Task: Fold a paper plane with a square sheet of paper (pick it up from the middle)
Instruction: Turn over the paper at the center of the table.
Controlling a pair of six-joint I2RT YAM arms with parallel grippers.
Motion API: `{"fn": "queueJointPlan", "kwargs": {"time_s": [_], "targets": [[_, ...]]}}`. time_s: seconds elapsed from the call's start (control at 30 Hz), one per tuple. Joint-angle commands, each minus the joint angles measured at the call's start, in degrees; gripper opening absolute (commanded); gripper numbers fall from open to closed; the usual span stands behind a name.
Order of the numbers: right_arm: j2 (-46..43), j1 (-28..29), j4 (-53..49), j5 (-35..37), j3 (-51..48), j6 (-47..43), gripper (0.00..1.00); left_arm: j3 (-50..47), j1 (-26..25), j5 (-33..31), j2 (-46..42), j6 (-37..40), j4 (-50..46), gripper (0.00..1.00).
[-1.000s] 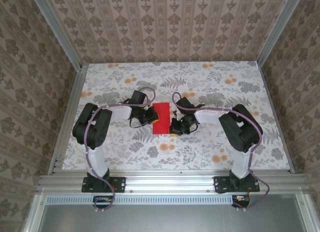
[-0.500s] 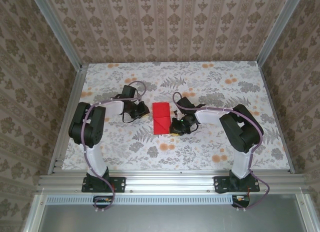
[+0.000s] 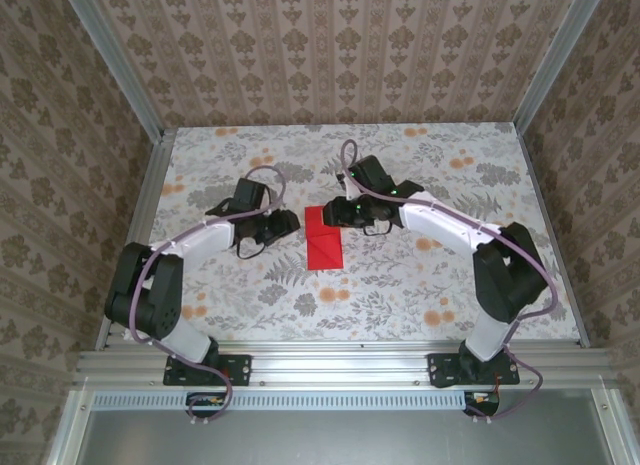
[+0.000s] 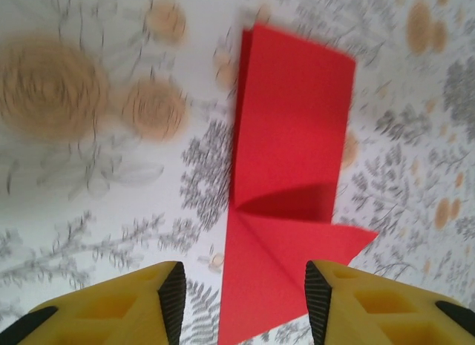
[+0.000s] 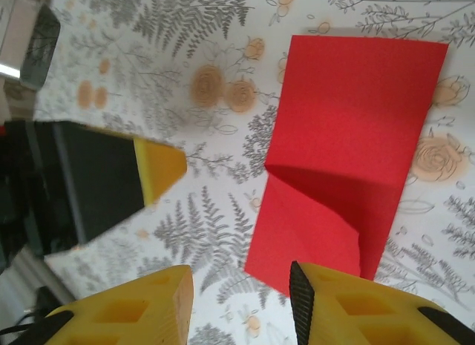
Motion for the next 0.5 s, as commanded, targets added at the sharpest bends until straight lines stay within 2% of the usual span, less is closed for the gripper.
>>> {"fn": "queueJointPlan", "kwargs": {"time_s": [0.0,0.07,0.3,0.47], "targets": [[5.1,1.4,-7.3,4.8,2.9,-6.2,0.41,-1.9,-1.4,-1.0,-1.7,-3.2,0.9,0.51],[7.1,1.4,-7.7,5.1,3.6,-7.0,0.41,-3.1,-3.6,-0.8,-1.5,-4.8,2.8,0.52],[11.2,1.2,-7.7,6.3,4.9,-9.3,0.45,-4.3,-5.7,2.2,1.2,-8.3,8.2,0.54],[12.7,0.3,-7.7,7.2,4.8,-9.2,0.41,-3.2,-6.3,3.1,3.4,-8.7,9.4,0.54]]}}
